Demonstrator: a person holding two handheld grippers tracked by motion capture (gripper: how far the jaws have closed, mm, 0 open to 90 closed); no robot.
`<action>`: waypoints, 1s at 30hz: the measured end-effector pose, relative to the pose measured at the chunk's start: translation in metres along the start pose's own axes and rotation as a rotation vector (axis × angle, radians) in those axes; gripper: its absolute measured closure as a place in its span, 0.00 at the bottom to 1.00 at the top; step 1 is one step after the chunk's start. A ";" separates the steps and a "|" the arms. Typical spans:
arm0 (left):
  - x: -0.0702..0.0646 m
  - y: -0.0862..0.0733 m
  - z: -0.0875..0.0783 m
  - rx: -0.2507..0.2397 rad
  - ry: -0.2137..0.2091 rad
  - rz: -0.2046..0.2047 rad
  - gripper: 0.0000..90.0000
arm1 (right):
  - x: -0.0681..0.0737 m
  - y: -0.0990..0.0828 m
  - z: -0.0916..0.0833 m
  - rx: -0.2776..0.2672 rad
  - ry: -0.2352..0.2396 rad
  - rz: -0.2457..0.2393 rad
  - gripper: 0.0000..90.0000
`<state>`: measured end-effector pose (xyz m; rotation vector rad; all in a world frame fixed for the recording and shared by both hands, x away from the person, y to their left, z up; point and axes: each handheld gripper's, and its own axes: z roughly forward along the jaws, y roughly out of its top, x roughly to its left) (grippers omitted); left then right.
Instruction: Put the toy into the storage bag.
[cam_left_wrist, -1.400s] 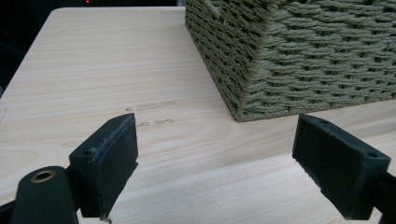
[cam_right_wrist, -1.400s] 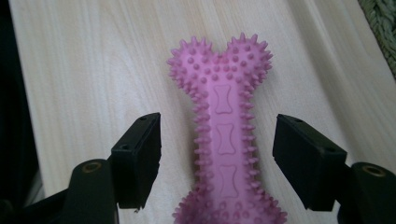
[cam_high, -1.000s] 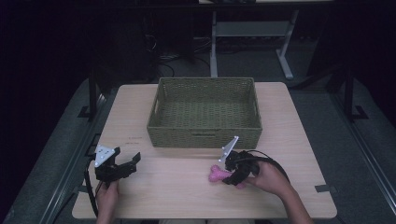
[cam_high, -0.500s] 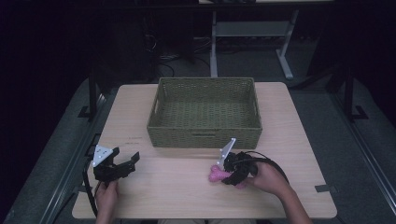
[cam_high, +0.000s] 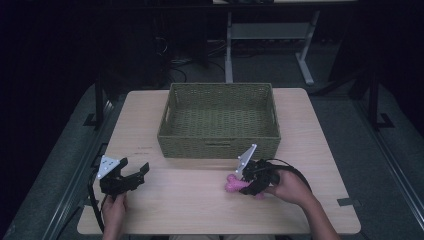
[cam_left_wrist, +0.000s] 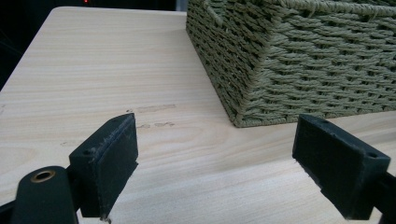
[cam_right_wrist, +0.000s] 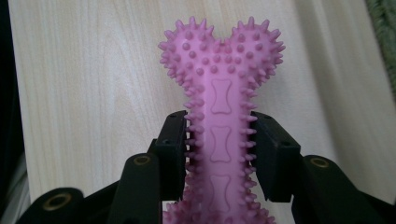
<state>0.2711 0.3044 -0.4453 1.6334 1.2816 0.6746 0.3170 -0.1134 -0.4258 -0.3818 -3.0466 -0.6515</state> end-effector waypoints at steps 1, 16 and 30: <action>-0.001 0.000 0.000 0.001 -0.001 -0.001 0.15 | 0.000 0.000 0.000 0.000 0.000 0.000 0.64; -0.002 0.001 0.000 0.001 -0.005 0.013 0.15 | -0.016 0.024 -0.037 -0.076 0.059 -0.034 0.64; -0.002 0.000 0.000 0.012 0.002 0.014 0.15 | -0.031 0.044 -0.061 -0.104 0.086 -0.061 0.64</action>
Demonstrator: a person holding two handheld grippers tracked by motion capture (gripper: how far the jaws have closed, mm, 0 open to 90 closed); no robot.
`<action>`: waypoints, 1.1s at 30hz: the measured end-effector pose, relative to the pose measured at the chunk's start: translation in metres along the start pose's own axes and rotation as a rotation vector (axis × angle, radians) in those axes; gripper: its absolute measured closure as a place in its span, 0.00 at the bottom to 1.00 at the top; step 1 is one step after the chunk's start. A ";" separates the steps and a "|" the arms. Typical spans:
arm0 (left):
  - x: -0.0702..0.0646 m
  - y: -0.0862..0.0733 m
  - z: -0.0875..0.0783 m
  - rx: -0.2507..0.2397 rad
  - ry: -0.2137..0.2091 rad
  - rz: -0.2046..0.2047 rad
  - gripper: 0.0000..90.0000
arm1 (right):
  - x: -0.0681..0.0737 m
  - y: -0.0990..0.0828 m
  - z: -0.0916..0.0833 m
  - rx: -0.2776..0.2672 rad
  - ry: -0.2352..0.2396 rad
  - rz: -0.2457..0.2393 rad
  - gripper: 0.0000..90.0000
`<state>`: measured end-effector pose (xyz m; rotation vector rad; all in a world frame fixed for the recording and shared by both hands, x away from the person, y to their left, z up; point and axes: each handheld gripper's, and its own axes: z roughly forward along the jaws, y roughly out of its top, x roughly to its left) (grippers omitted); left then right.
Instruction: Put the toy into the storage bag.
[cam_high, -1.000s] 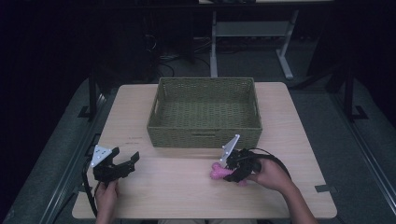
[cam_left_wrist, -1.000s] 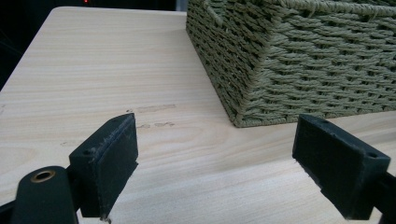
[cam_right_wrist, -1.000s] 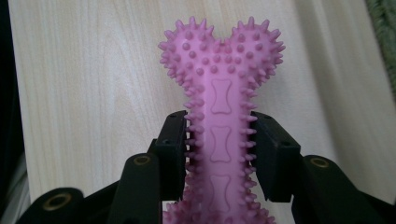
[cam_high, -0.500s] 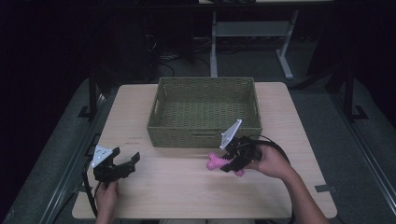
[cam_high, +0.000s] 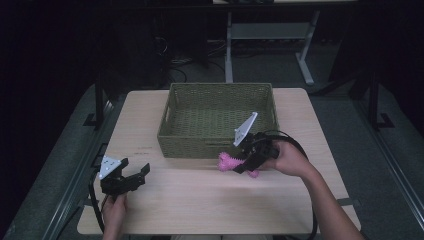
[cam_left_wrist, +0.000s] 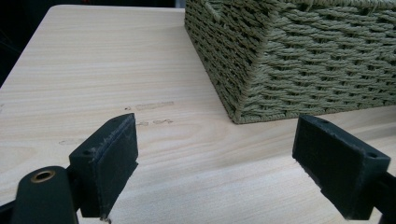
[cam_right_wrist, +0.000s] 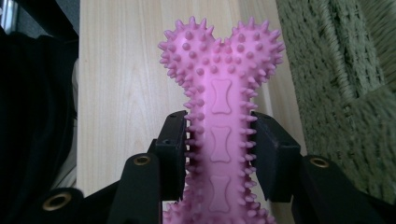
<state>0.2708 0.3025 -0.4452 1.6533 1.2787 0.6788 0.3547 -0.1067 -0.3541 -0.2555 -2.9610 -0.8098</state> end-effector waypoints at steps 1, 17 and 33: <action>0.000 0.000 0.000 -0.002 0.000 0.002 0.15 | 0.000 0.000 0.000 0.000 0.000 0.000 0.64; -0.003 0.001 0.001 -0.001 0.016 0.028 0.15 | -0.011 0.020 -0.020 -0.005 -0.009 -0.007 0.64; -0.006 0.002 0.002 0.001 0.015 0.048 0.15 | -0.030 0.039 -0.038 -0.019 0.003 -0.005 0.64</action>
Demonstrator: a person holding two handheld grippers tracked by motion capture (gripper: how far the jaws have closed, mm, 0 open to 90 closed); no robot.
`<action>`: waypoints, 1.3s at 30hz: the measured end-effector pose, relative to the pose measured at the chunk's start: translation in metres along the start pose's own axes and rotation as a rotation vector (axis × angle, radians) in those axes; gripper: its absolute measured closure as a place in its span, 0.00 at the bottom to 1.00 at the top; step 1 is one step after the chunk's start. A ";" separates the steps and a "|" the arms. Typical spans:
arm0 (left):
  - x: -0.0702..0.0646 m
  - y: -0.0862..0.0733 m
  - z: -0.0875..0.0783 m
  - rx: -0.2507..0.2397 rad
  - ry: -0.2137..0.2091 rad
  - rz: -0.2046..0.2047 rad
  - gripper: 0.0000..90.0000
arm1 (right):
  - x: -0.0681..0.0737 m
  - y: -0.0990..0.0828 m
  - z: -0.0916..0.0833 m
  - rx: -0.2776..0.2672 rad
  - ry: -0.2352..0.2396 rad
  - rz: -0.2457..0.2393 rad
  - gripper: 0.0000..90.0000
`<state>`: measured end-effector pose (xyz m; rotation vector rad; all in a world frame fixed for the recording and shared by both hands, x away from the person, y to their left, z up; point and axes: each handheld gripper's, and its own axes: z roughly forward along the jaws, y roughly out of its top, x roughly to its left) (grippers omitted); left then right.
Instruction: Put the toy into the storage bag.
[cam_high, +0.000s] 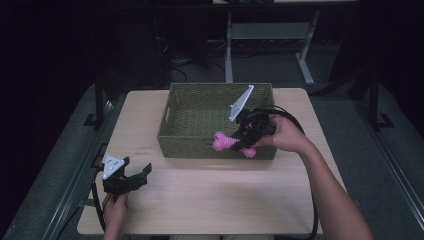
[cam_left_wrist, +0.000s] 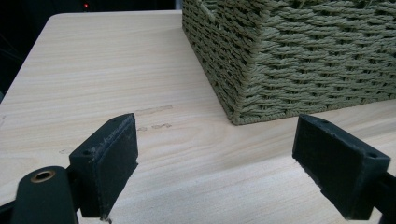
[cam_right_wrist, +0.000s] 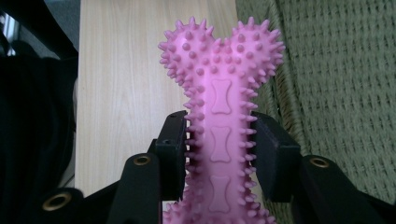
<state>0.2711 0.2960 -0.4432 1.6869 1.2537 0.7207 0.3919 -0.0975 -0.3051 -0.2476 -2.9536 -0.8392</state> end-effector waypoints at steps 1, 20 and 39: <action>0.000 0.000 0.000 -0.004 0.003 -0.002 0.15 | -0.004 0.001 -0.002 -0.002 0.006 0.009 0.64; -0.001 0.001 0.001 -0.002 0.007 0.002 0.15 | -0.032 0.024 -0.020 0.009 -0.006 0.019 0.64; -0.004 0.002 0.001 -0.001 0.012 0.024 0.15 | -0.071 0.020 -0.025 -0.016 0.014 0.096 0.64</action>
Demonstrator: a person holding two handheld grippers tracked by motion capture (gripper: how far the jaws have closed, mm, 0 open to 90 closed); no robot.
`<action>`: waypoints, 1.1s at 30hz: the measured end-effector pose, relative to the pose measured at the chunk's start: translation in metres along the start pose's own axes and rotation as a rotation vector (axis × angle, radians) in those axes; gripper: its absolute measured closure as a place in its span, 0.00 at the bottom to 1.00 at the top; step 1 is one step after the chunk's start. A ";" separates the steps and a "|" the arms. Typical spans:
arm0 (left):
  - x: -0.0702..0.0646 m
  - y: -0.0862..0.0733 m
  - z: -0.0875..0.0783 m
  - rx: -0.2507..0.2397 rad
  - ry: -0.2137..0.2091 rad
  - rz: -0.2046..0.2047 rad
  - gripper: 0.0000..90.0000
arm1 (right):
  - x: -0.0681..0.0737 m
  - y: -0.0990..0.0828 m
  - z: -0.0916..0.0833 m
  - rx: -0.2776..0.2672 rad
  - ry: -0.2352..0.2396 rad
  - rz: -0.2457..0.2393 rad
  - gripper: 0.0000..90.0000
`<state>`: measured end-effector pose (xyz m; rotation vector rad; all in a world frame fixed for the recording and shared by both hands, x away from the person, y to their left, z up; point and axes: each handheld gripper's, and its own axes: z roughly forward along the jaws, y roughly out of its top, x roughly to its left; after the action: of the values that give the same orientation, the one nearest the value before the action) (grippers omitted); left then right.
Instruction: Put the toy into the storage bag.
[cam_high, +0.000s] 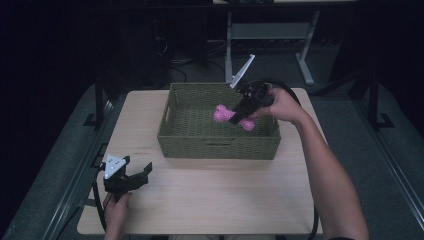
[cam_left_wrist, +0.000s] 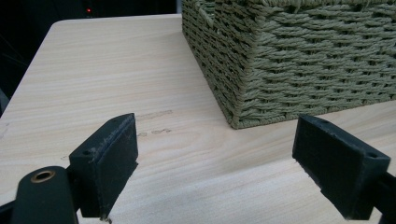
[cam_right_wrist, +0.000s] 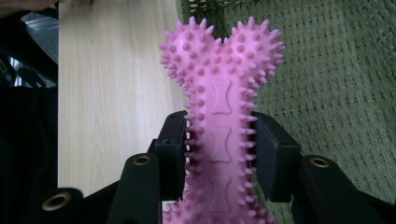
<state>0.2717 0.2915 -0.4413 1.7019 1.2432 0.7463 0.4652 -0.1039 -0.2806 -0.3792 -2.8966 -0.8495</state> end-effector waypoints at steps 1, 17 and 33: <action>0.000 0.000 0.000 0.004 -0.004 0.000 0.15 | -0.002 0.000 0.000 -0.002 -0.004 0.001 0.64; -0.001 -0.001 0.001 -0.004 -0.015 -0.009 0.15 | -0.019 0.002 0.007 0.024 -0.034 0.036 0.64; -0.001 -0.001 0.002 0.001 -0.020 -0.001 0.15 | -0.035 -0.003 0.025 0.038 -0.027 0.072 0.64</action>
<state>0.2726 0.2899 -0.4425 1.7050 1.2312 0.7264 0.4975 -0.0997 -0.3090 -0.4913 -2.8996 -0.7836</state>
